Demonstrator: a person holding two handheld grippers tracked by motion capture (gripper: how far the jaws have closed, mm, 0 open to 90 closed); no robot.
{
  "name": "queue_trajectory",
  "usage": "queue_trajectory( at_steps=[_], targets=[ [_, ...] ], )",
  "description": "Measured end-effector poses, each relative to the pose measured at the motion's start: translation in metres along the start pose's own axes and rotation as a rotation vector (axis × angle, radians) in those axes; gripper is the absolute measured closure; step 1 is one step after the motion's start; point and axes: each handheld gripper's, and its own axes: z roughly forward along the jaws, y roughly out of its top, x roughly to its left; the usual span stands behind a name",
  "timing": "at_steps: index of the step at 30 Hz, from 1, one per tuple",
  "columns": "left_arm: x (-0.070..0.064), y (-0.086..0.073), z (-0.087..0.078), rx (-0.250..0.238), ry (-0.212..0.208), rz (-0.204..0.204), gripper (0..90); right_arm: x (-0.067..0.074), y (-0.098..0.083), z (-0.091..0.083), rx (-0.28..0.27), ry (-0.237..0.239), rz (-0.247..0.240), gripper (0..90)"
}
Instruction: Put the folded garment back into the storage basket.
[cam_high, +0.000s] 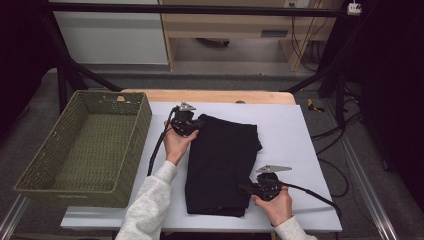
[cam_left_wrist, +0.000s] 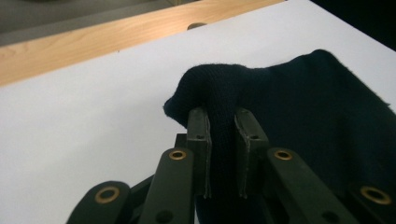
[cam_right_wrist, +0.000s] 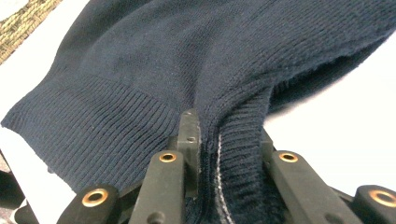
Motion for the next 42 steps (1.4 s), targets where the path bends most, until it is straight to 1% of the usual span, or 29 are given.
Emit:
queue_trajectory(
  at_steps=[3,7,9,10,14,15,16,17,19,20,21,23,24,26,32,37,42],
  targets=[
    [-0.004,0.004,-0.005,-0.01,-0.003,0.021,78.6,0.0,0.0,-0.001,-0.002,0.002,0.001,74.5],
    [-0.007,0.009,-0.01,-0.017,-0.009,0.032,78.8,0.0,0.0,-0.001,-0.001,0.003,-0.001,74.5],
    [-0.01,0.012,-0.013,-0.024,-0.013,0.041,78.8,0.0,0.0,-0.001,-0.002,0.003,-0.002,74.5],
    [-0.013,0.016,-0.015,-0.032,-0.02,0.052,78.9,0.0,0.0,-0.002,-0.002,0.003,-0.004,74.5],
    [-0.019,0.02,-0.02,-0.047,-0.032,0.07,78.9,-0.001,0.0,-0.003,-0.003,0.002,0.0,74.5],
    [-0.021,0.022,-0.021,-0.047,-0.026,0.083,79.0,-0.001,0.0,-0.003,-0.003,0.002,-0.001,74.5],
    [-0.021,0.022,-0.021,-0.047,-0.026,0.083,78.9,-0.001,0.0,-0.003,-0.004,0.003,0.0,74.5],
    [-0.023,0.024,-0.023,-0.047,-0.027,0.092,79.0,-0.001,0.0,-0.004,-0.005,0.004,0.0,74.5],
    [-0.026,0.027,-0.025,-0.052,-0.038,0.098,79.0,-0.001,0.0,-0.004,-0.006,0.003,-0.003,74.5],
    [-0.027,0.028,-0.027,-0.054,-0.035,0.103,79.0,-0.001,0.0,-0.004,-0.007,0.002,-0.004,74.5],
    [-0.028,0.029,-0.028,-0.059,-0.043,0.103,79.0,-0.001,0.0,-0.005,-0.008,0.001,-0.006,74.5],
    [-0.03,0.03,-0.029,-0.062,-0.044,0.102,79.1,-0.001,0.0,-0.005,-0.01,-0.001,-0.007,74.5],
    [-0.032,0.032,-0.033,-0.065,-0.047,0.112,79.1,-0.001,0.0,-0.006,-0.014,0.0,-0.008,74.5],
    [-0.034,0.034,-0.036,-0.078,-0.055,0.113,79.2,-0.001,0.0,-0.006,-0.014,0.0,-0.008,74.5],
    [-0.04,0.039,-0.044,-0.088,-0.063,0.125,79.3,0.0,0.0,-0.01,-0.029,0.005,-0.012,74.5],
    [-0.047,0.047,-0.054,-0.098,-0.074,0.145,79.3,0.0,0.001,-0.012,-0.045,0.01,-0.016,74.5],
    [-0.055,0.054,-0.064,-0.11,-0.076,0.169,79.4,0.002,0.003,-0.016,-0.063,0.019,-0.017,74.5]
  ],
)
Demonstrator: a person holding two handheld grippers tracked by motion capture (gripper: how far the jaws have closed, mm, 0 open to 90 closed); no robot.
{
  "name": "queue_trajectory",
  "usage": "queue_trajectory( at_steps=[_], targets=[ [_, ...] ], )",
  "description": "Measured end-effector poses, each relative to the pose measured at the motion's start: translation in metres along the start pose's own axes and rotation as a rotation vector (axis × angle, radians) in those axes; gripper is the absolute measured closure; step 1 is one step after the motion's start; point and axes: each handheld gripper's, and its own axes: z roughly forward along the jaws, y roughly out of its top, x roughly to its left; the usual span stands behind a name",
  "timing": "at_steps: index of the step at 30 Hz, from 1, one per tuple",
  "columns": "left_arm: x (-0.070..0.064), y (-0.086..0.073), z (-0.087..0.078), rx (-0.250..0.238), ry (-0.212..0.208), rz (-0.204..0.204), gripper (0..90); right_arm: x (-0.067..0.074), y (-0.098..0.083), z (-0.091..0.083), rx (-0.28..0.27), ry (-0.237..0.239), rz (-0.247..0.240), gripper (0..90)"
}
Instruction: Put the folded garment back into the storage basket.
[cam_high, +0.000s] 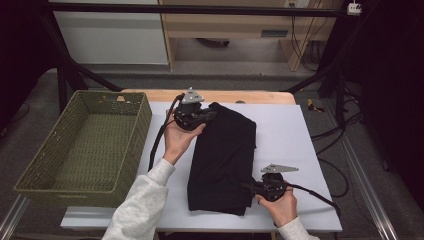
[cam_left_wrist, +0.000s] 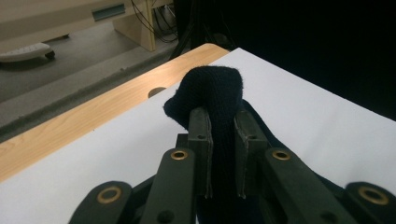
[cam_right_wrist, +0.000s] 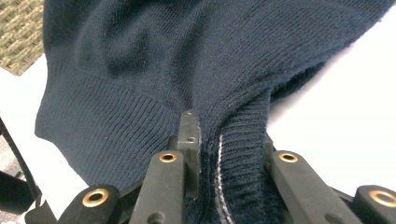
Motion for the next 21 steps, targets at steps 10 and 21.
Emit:
queue_trajectory(
  at_steps=[10,21],
  targets=[
    [-0.01,0.019,-0.018,-0.005,0.017,0.051,79.4,0.008,0.007,-0.004,-0.035,0.014,-0.03,74.5],
    [-0.011,0.037,-0.037,-0.006,0.047,0.088,79.4,0.017,0.018,-0.005,-0.076,0.03,-0.056,74.5]
  ],
)
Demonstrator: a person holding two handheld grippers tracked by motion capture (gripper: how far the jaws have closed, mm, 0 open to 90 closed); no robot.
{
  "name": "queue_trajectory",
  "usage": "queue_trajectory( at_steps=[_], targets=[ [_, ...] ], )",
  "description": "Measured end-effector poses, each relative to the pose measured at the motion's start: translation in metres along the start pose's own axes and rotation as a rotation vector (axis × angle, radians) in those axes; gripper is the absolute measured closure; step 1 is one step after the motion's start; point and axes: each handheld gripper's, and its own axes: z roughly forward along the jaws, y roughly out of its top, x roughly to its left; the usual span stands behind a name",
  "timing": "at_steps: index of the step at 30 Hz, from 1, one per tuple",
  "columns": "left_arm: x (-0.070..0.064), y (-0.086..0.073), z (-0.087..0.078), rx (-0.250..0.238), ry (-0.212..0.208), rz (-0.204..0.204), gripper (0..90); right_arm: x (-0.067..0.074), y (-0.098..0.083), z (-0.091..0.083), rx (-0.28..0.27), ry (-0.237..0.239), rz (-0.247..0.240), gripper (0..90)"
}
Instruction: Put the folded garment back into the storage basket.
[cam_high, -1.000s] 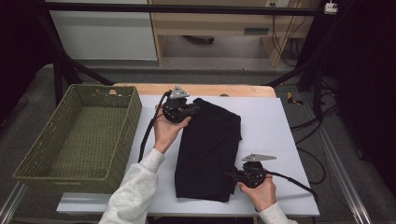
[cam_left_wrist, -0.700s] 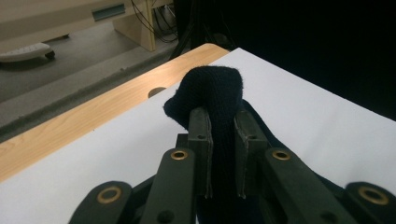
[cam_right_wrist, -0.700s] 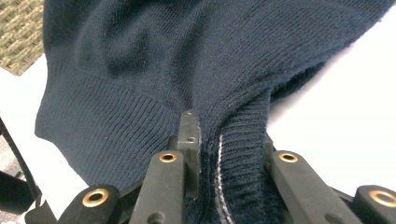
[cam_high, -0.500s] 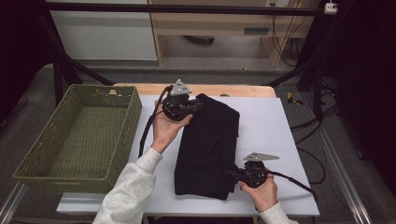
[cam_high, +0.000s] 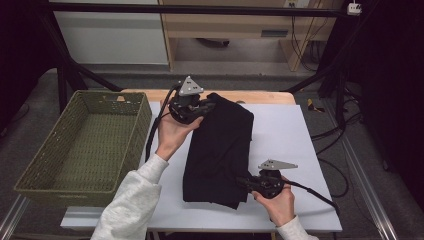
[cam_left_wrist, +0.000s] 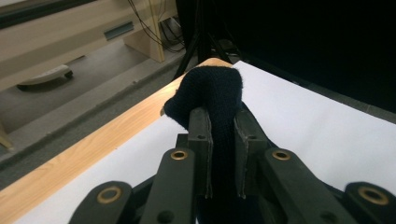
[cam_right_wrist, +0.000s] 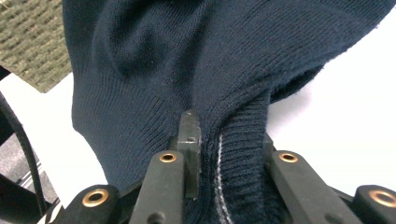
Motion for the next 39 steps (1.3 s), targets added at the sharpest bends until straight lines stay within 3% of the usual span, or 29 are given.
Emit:
queue_trajectory(
  at_steps=[13,28,39],
  targets=[
    [0.004,0.021,-0.029,0.002,0.049,0.055,79.3,0.014,0.018,0.0,-0.049,0.023,-0.031,74.5],
    [0.019,0.034,-0.06,0.004,0.082,0.059,79.3,0.031,0.04,0.004,-0.084,0.049,-0.064,74.5],
    [0.038,0.034,-0.098,0.003,0.134,0.06,79.3,0.052,0.061,0.017,-0.099,0.078,-0.107,74.4]
  ],
)
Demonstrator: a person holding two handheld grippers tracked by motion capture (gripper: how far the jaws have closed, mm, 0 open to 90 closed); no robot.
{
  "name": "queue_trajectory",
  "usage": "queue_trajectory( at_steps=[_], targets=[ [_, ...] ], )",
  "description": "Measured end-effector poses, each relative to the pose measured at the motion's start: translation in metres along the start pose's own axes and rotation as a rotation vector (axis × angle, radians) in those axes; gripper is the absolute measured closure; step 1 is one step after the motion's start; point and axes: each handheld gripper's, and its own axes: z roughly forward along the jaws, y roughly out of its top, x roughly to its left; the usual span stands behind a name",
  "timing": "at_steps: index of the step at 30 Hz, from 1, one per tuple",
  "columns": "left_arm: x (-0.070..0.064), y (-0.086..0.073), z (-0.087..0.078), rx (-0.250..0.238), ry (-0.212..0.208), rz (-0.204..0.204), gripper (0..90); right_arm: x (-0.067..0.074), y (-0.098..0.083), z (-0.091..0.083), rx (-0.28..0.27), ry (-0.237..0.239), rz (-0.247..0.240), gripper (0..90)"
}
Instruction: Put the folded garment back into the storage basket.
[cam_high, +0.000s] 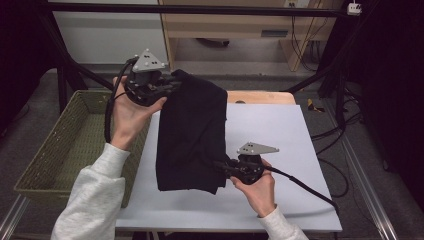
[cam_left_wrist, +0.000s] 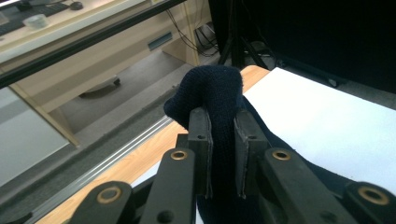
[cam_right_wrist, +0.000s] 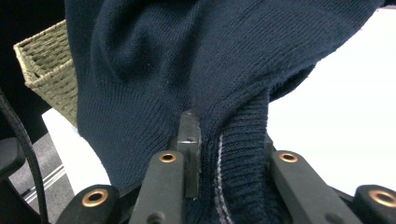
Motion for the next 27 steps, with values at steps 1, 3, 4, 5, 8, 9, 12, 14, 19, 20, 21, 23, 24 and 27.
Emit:
queue_trajectory(
  at_steps=[1,3,4,5,8,9,12,14,19,20,21,23,24,27],
  targets=[
    [0.002,0.0,-0.003,0.001,0.006,0.0,79.3,0.002,0.002,0.002,-0.002,0.006,-0.001,74.4],
    [0.004,0.0,-0.006,0.001,0.01,-0.003,79.3,0.006,0.005,0.005,-0.002,0.01,-0.008,74.4],
    [0.008,-0.001,-0.012,0.001,0.02,-0.004,79.3,0.008,0.008,0.007,-0.003,0.014,-0.015,74.5],
    [0.01,-0.001,-0.014,0.002,0.025,-0.003,79.3,0.01,0.009,0.009,-0.003,0.016,-0.019,74.4],
    [0.015,-0.002,-0.022,0.003,0.037,-0.001,79.3,0.015,0.014,0.013,-0.005,0.025,-0.026,74.4],
    [0.018,-0.002,-0.026,0.003,0.044,-0.002,79.3,0.016,0.016,0.014,-0.005,0.03,-0.025,74.4],
    [0.023,-0.002,-0.033,0.002,0.059,-0.008,79.3,0.022,0.02,0.018,-0.011,0.038,-0.033,74.4],
    [0.027,-0.001,-0.038,0.002,0.068,-0.011,79.3,0.025,0.024,0.02,-0.018,0.047,-0.032,74.4],
    [0.033,0.002,-0.046,0.007,0.093,-0.011,79.3,0.031,0.03,0.026,-0.031,0.061,-0.037,74.4],
    [0.037,0.003,-0.049,0.008,0.105,-0.015,79.3,0.035,0.033,0.03,-0.038,0.071,-0.038,74.4],
    [0.038,0.003,-0.051,0.01,0.112,-0.018,79.3,0.036,0.034,0.031,-0.04,0.072,-0.037,74.4],
    [0.042,0.003,-0.054,0.01,0.121,-0.023,79.3,0.039,0.037,0.035,-0.047,0.084,-0.035,74.4],
    [0.044,0.003,-0.055,0.007,0.123,-0.026,79.3,0.04,0.038,0.036,-0.048,0.086,-0.034,74.4],
    [0.048,0.004,-0.059,0.003,0.14,-0.027,79.3,0.043,0.042,0.042,-0.056,0.093,-0.03,74.4]
  ],
)
